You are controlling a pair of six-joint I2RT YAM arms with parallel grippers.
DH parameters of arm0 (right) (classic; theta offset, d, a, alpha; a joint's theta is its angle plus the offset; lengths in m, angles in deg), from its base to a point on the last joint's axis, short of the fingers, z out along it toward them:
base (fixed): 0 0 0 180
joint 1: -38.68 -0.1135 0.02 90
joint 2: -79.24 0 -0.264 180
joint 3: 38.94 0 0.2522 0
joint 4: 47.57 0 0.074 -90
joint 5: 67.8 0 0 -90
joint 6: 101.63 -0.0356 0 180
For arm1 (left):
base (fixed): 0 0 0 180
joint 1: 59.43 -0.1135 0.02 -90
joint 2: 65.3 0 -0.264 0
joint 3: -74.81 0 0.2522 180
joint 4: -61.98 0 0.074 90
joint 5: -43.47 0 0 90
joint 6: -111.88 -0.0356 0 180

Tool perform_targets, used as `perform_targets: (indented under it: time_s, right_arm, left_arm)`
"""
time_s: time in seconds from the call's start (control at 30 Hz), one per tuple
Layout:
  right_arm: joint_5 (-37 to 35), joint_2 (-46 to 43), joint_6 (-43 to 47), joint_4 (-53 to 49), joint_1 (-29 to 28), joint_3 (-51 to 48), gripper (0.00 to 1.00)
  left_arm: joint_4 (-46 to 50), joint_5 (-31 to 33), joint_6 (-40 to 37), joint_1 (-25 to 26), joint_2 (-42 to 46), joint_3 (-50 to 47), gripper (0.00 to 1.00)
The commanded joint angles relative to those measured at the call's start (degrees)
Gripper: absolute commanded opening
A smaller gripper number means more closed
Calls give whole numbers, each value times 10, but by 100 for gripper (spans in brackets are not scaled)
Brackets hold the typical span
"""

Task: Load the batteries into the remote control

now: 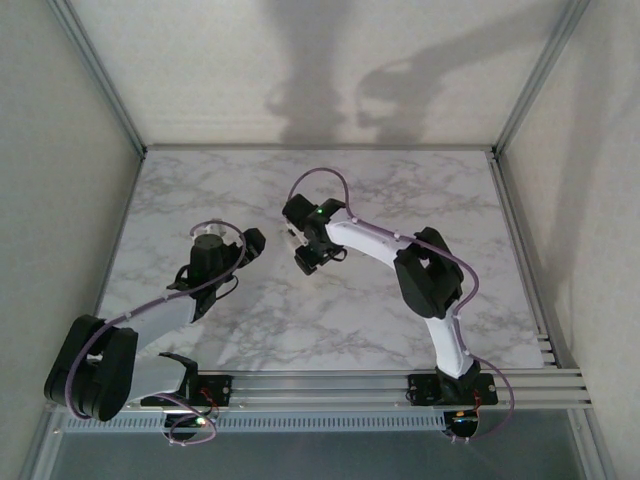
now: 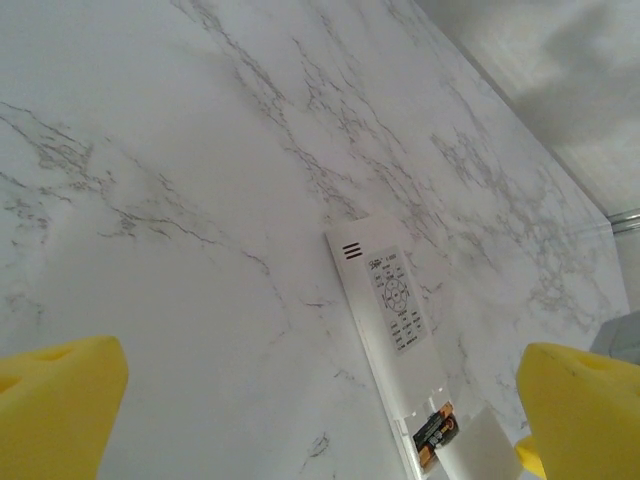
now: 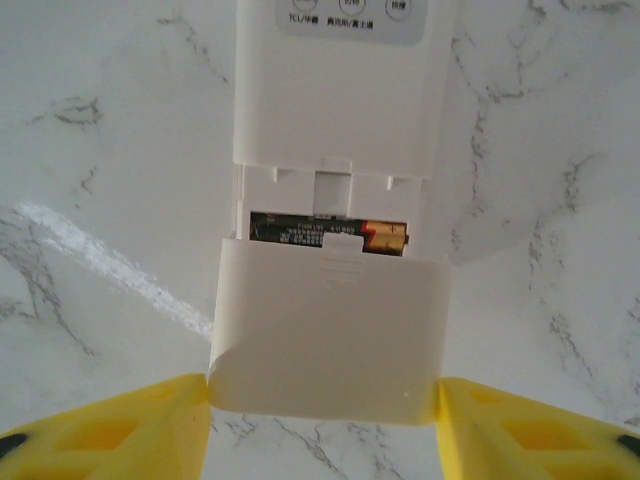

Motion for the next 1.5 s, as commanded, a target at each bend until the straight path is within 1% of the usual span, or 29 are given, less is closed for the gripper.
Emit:
perform_targets:
  time_s: [0.0,0.27,1.13,1.47]
  right_arm:
    - [-6,21,3,-33,-4,28,60]
    - [-5,45,6,-30,-5,46,60]
    - [-8,71,3,-23,0,69,61]
    - [-1,77,1,-18,2,62,61]
  left_arm:
    - [5,5,5,-6,11,-7,100]
    - [4,0,6,-7,3,-5,100]
    - [-4,-11,6,-7,-3,-6,100]
    - [-5,-11,6,-8,-4,-6,100]
